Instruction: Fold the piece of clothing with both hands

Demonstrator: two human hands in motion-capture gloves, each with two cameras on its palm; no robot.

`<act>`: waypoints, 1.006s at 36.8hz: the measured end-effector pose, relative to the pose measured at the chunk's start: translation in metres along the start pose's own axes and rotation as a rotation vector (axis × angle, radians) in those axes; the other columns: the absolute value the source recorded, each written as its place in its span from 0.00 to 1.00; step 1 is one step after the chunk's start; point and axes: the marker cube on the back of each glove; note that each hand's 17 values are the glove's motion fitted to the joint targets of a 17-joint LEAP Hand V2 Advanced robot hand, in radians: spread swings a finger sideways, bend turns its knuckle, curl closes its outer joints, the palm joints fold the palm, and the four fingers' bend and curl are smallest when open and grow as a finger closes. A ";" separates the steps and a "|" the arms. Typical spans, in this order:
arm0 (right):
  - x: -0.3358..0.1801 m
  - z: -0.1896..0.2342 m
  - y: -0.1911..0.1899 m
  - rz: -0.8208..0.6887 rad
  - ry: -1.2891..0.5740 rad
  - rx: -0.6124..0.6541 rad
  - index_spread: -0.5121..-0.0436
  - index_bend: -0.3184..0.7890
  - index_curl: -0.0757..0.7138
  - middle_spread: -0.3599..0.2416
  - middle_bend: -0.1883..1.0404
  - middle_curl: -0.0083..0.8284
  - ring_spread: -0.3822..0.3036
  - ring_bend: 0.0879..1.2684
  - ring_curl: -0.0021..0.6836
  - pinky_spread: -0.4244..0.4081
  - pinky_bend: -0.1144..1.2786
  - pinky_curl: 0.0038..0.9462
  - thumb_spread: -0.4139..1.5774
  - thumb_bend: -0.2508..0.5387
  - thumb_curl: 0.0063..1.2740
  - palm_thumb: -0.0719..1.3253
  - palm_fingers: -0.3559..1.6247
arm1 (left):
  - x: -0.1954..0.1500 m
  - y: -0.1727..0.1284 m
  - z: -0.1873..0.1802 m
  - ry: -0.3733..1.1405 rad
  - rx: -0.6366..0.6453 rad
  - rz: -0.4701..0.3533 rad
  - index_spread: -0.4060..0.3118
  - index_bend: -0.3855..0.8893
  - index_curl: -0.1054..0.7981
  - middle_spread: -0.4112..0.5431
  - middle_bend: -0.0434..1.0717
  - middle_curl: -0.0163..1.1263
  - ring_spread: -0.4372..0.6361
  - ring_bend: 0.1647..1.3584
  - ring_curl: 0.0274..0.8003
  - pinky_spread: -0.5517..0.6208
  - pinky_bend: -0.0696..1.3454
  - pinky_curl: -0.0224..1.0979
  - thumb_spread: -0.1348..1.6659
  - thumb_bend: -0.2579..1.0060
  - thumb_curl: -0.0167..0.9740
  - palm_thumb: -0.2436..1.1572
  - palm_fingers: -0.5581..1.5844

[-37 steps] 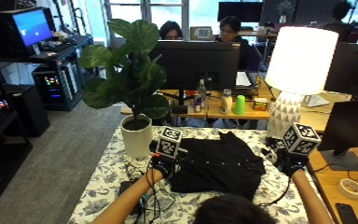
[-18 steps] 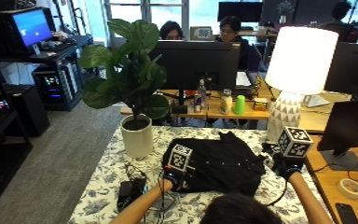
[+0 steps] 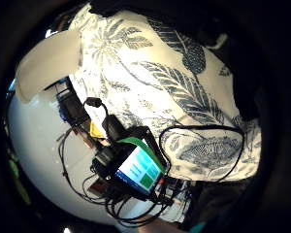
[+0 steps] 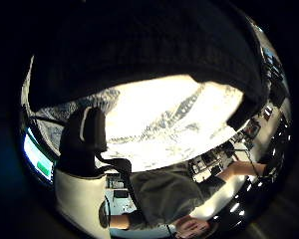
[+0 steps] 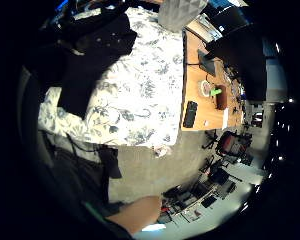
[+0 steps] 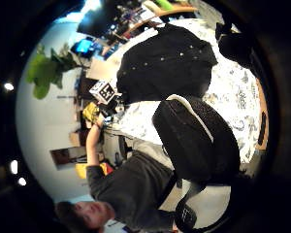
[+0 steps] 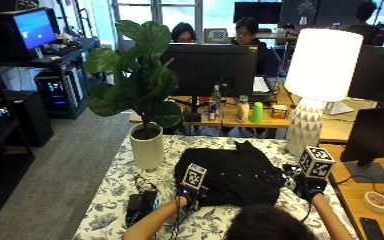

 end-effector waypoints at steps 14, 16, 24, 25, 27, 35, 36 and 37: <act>0.012 0.042 -0.028 -0.018 0.032 -0.074 0.53 0.40 0.44 0.54 0.33 0.48 0.52 0.24 0.52 0.66 0.29 0.36 0.86 0.33 0.13 0.35 0.58 | -0.003 -0.037 -0.020 -0.161 0.286 -0.057 0.36 0.49 0.49 0.31 0.27 0.31 0.26 0.33 0.31 0.28 0.46 0.31 0.68 0.33 0.41 0.72 0.68; 0.018 0.058 -0.039 -0.033 0.090 -0.116 0.53 0.40 0.44 0.54 0.33 0.49 0.52 0.24 0.52 0.66 0.29 0.36 0.86 0.33 0.13 0.35 0.58 | -0.004 -0.037 -0.025 -0.156 0.312 -0.063 0.32 0.51 0.51 0.27 0.31 0.34 0.21 0.32 0.33 0.24 0.45 0.33 0.64 0.34 0.45 0.77 0.76; 0.021 0.115 -0.050 -0.124 0.318 -0.336 0.44 0.34 0.41 0.53 0.25 0.47 0.53 0.24 0.56 0.68 0.37 0.41 0.83 0.46 0.20 0.55 0.44 | -0.005 -0.020 -0.042 -0.039 0.292 0.050 0.25 0.45 0.55 0.19 0.32 0.40 0.13 0.29 0.40 0.19 0.44 0.36 0.52 0.31 0.54 0.84 0.79; 0.020 0.122 -0.050 -0.148 0.309 -0.364 0.45 0.35 0.41 0.53 0.28 0.48 0.54 0.25 0.58 0.68 0.37 0.41 0.83 0.45 0.20 0.55 0.45 | -0.005 -0.018 -0.045 -0.025 0.299 0.059 0.24 0.45 0.56 0.18 0.31 0.40 0.13 0.29 0.40 0.18 0.44 0.36 0.51 0.31 0.55 0.84 0.79; 0.014 0.134 -0.049 -0.238 0.231 -0.437 0.41 0.35 0.39 0.52 0.25 0.45 0.55 0.24 0.56 0.69 0.40 0.42 0.81 0.48 0.22 0.61 0.39 | -0.011 -0.015 -0.053 -0.020 0.357 0.017 0.23 0.44 0.57 0.17 0.31 0.41 0.12 0.28 0.42 0.18 0.44 0.37 0.49 0.30 0.57 0.85 0.79; -0.008 0.175 -0.061 -0.290 0.173 -0.378 0.34 0.41 0.39 0.50 0.27 0.41 0.60 0.21 0.52 0.73 0.47 0.42 0.74 0.47 0.27 0.70 0.33 | -0.024 -0.008 -0.066 -0.019 0.432 -0.094 0.22 0.43 0.59 0.15 0.29 0.42 0.10 0.25 0.45 0.15 0.44 0.38 0.43 0.27 0.63 0.88 0.80; -0.008 0.179 -0.066 -0.245 0.220 -0.351 0.35 0.42 0.39 0.49 0.28 0.41 0.61 0.20 0.52 0.74 0.47 0.42 0.74 0.46 0.27 0.70 0.33 | -0.025 -0.007 -0.067 -0.014 0.436 -0.092 0.22 0.43 0.59 0.15 0.29 0.43 0.10 0.25 0.45 0.15 0.44 0.38 0.43 0.26 0.63 0.88 0.80; -0.010 0.180 -0.068 -0.209 0.264 -0.326 0.35 0.43 0.40 0.48 0.30 0.41 0.62 0.19 0.51 0.74 0.47 0.42 0.73 0.46 0.27 0.70 0.33 | -0.025 -0.007 -0.068 -0.010 0.442 -0.088 0.21 0.43 0.59 0.15 0.28 0.43 0.09 0.25 0.46 0.15 0.44 0.39 0.42 0.26 0.64 0.89 0.80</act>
